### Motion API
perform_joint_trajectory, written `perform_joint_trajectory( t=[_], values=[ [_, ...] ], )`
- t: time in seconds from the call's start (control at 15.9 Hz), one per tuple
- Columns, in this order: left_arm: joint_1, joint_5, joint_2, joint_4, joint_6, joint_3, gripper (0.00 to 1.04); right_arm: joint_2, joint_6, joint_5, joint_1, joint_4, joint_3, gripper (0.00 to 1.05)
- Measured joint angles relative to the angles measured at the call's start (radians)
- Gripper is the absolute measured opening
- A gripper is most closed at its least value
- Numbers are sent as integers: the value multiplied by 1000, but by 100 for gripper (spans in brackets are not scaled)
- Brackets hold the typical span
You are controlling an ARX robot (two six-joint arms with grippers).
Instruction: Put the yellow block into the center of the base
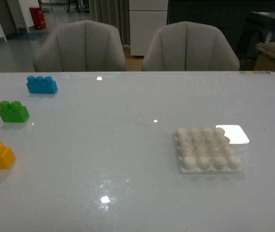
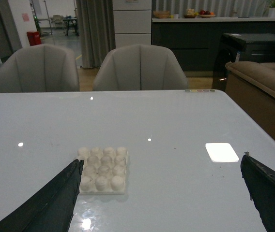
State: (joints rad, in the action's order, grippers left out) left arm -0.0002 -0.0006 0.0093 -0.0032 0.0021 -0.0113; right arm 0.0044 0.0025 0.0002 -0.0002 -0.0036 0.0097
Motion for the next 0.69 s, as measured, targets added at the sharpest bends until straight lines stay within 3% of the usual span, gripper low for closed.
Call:
perform_joint_trajectory(
  t=[0.69],
  values=[
    [0, 0, 0, 0, 0, 0, 98, 0, 0, 0, 0, 0, 0, 98]
  ],
)
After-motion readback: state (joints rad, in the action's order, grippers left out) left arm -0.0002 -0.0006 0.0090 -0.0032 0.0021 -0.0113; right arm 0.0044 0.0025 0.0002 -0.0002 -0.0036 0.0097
